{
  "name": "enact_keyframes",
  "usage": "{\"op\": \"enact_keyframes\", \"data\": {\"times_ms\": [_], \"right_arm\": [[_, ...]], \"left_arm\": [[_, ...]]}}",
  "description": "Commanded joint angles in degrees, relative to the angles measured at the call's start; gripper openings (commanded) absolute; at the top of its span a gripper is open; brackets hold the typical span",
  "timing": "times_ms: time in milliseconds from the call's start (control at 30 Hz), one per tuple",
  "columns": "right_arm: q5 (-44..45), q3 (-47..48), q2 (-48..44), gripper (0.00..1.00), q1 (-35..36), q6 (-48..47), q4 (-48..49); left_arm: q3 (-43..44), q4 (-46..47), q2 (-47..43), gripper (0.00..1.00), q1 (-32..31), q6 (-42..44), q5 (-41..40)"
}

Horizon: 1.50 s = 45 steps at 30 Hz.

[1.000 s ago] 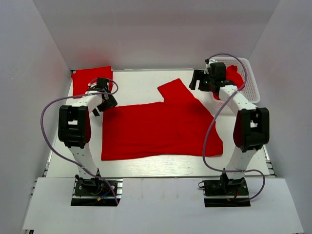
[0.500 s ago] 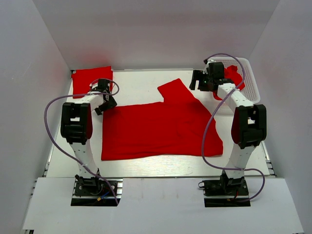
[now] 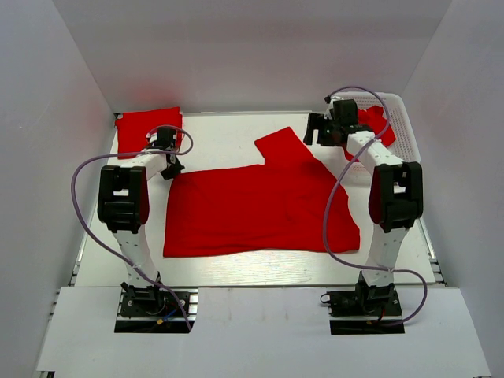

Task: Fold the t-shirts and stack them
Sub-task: Grap the side of the flattened tshirt furthest away from the robot with both arms

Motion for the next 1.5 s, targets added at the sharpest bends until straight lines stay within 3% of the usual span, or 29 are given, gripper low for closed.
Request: {"op": "enact_keyframes", "data": {"times_ms": [0,400,567,667,1033,1233,1400,1467], "right_arm": [[-0.5,6.2,3.1,0.9,0.7,-2.6,1.4],[2.4,33.1,26.4,0.9,4.1,-4.8,2.3],[-0.2,33.2,29.9,0.9,5.1,-3.4,14.7],[-1.4,34.3,32.3,0.9,5.1,-1.6,16.3],[-6.4,35.4,35.6,0.9,4.8,0.7,4.1],[-10.9,35.9,35.9,0.9,5.4,-2.2,2.8],[-8.3,36.4,36.1,0.66,5.8,-1.8,1.3],[-5.5,38.1,36.7,0.62,5.9,-2.6,-0.8]], "left_arm": [[-0.2,-1.2,0.6,0.0,0.1,1.4,1.8],[-4.2,4.3,-1.3,0.0,0.1,3.1,6.0],[-4.2,3.5,-0.8,0.0,0.1,4.4,8.1],[-3.7,2.9,-0.8,0.0,0.1,5.0,8.6],[-2.4,1.7,-0.3,0.0,0.1,6.6,9.8],[-2.4,0.6,-0.9,0.0,0.1,6.6,9.2],[-3.6,1.1,-1.9,0.0,0.1,7.2,8.7],[-3.6,1.1,-1.9,0.0,0.1,7.2,8.7]]}}
